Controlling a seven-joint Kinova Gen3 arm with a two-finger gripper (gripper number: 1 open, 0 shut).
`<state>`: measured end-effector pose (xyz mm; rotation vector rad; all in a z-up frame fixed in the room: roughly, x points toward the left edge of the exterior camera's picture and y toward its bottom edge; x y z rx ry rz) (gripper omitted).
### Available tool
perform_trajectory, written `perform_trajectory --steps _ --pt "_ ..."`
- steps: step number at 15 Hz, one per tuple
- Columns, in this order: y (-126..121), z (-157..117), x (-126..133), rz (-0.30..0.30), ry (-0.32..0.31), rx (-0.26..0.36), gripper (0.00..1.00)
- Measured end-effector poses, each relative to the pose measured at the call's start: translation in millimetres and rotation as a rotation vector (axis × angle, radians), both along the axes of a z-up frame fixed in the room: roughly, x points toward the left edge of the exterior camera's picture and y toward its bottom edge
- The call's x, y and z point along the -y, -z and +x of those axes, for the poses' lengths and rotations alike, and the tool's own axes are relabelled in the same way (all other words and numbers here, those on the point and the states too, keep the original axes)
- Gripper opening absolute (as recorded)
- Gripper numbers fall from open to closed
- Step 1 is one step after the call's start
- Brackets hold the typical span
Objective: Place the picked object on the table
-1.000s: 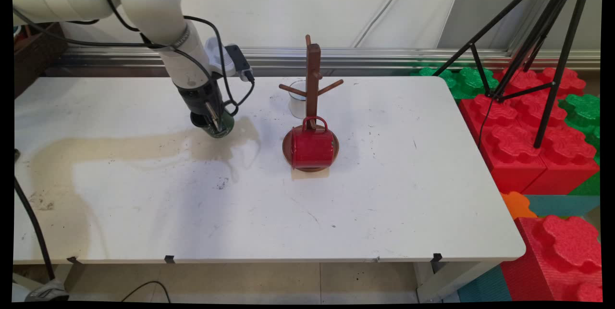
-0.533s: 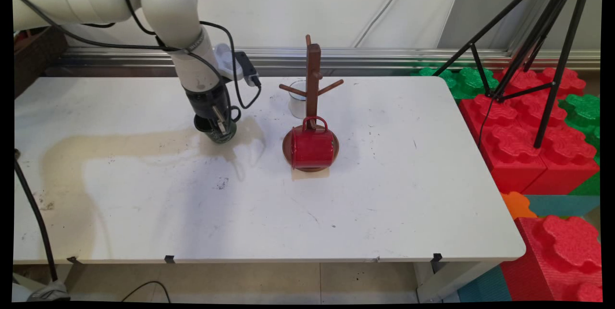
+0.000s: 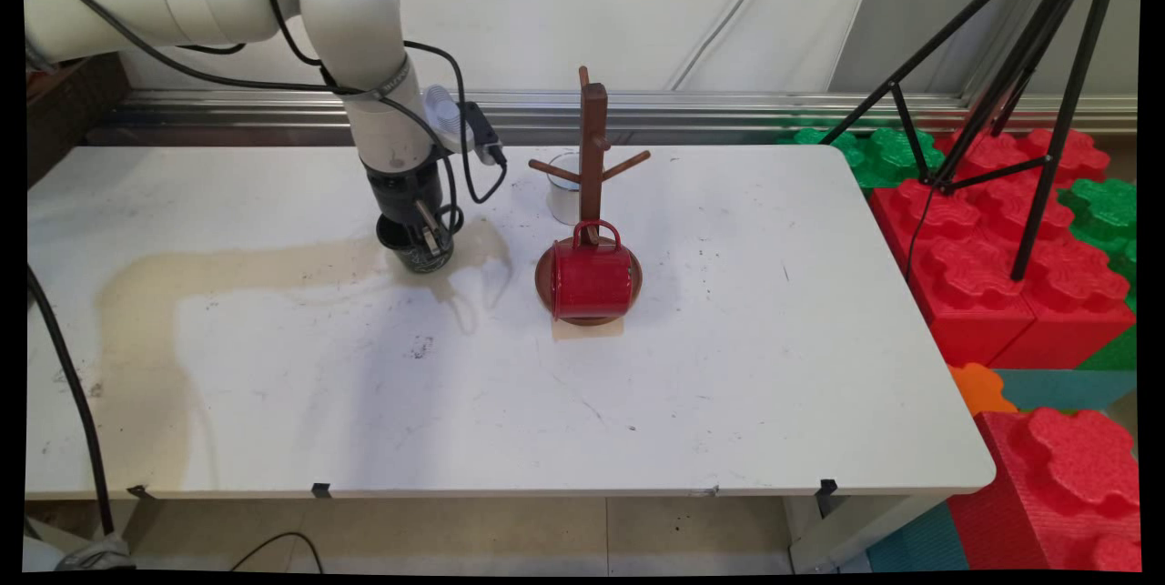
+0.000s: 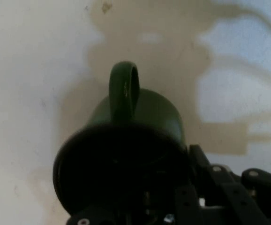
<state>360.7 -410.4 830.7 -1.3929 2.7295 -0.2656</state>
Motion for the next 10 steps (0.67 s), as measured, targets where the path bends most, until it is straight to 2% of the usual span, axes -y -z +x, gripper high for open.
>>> perform_trajectory --steps 1,2,10 --pt "1.6 -0.8 2.2 0.004 0.001 0.0 0.0" --pt "2.0 -1.0 3.6 0.005 0.001 -0.001 1.0" --pt "3.0 -9.1 10.5 0.0 0.024 -0.003 1.0"
